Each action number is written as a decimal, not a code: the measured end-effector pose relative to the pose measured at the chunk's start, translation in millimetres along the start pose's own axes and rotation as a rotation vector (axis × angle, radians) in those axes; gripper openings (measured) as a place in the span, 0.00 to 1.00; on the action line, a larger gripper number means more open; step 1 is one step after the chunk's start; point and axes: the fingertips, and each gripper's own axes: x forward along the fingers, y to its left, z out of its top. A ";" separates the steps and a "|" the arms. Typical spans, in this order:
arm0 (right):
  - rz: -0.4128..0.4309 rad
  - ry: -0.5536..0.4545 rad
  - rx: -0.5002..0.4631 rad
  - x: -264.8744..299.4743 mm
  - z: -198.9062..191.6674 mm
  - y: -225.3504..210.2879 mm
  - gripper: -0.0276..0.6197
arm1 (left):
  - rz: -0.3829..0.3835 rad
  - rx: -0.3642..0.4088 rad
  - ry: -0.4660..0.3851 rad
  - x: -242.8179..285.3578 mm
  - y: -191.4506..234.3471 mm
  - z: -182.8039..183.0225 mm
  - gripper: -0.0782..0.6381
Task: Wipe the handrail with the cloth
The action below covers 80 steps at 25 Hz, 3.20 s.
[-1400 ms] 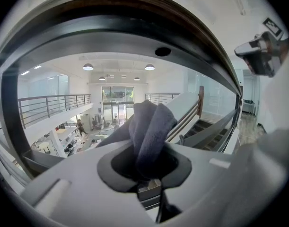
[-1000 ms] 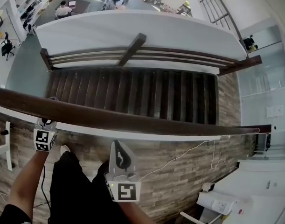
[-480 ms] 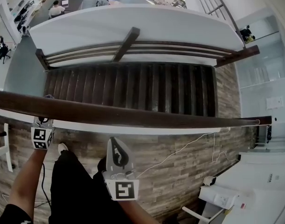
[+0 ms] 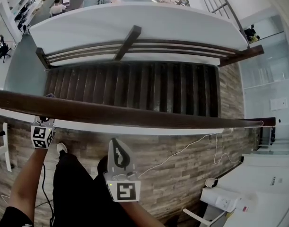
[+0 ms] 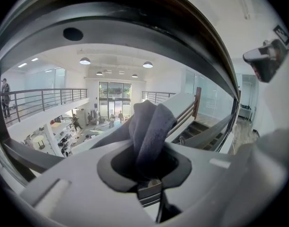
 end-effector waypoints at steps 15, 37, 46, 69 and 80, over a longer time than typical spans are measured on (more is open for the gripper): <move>0.046 0.039 0.006 -11.9 -17.2 -27.2 0.05 | -0.025 -0.015 -0.047 12.1 -45.7 11.2 0.19; -0.004 0.054 0.033 -33.6 -30.9 -59.0 0.05 | -0.022 -0.028 -0.039 20.4 -66.4 15.6 0.19; -0.009 0.075 0.028 -40.7 -39.2 -66.7 0.05 | -0.053 -0.017 -0.042 26.3 -89.9 19.2 0.19; -0.029 0.097 0.066 -50.2 -53.0 -71.1 0.05 | -0.123 -0.015 -0.028 36.7 -145.4 26.9 0.19; -0.070 0.094 0.088 -60.1 -54.5 -82.8 0.05 | -0.185 0.001 -0.019 47.4 -183.7 30.3 0.19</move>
